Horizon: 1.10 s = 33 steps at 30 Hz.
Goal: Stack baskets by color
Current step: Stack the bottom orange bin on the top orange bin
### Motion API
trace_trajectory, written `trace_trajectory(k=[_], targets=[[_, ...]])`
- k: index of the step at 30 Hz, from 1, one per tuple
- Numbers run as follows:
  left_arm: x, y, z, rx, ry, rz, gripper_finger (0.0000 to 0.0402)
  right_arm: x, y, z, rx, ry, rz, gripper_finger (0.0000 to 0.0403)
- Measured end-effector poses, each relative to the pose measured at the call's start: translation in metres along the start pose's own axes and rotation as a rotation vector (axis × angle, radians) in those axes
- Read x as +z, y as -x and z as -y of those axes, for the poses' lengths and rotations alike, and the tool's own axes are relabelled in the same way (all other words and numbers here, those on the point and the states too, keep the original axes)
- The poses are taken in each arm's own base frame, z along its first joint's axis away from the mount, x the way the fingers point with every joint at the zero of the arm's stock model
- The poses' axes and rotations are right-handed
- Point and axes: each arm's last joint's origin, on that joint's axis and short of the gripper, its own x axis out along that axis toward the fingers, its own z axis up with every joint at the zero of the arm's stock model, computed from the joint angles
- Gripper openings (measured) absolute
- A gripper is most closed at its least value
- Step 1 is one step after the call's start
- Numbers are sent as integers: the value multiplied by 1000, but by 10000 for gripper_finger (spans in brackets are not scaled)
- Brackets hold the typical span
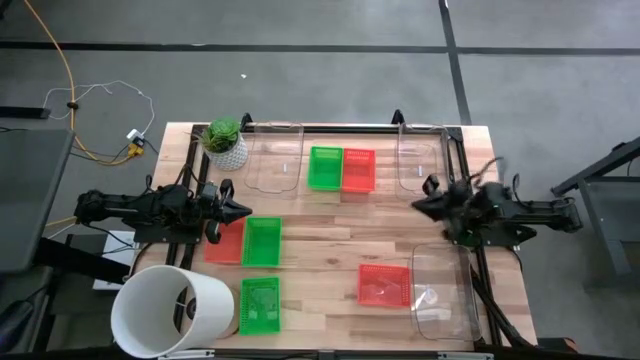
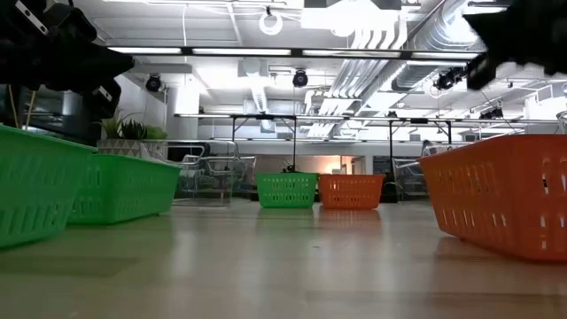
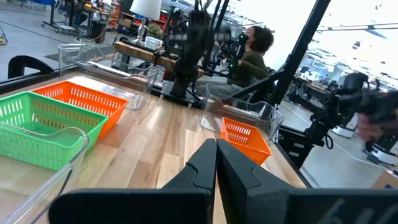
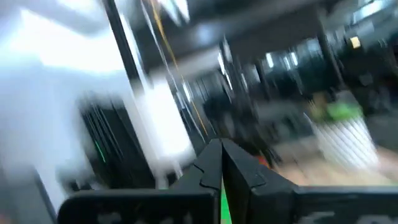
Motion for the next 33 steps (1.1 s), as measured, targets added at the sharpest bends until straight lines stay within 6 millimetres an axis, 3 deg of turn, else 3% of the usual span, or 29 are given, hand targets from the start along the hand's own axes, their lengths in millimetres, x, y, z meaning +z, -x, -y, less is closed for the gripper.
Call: trace_trajectory(k=[6, 11, 16, 21, 27, 33], targets=[[0, 0, 0, 0, 0, 0, 1, 49, 8, -14, -21, -112, 494, 0], [0, 0, 0, 0, 0, 0, 1, 73, -3, -20, -103, -124, 517, 0], [0, 0, 0, 0, 0, 0, 1, 88, -47, -25, -154, -137, 242, 0], [0, 0, 0, 0, 0, 0, 1, 98, -98, -26, -314, -230, -205, 15], [0, 0, 0, 0, 0, 0, 1, 105, -150, -36, -420, -324, -731, 98], [0, 0, 0, 0, 0, 0, 1, 86, -180, -52, -441, -405, -1222, 192]])
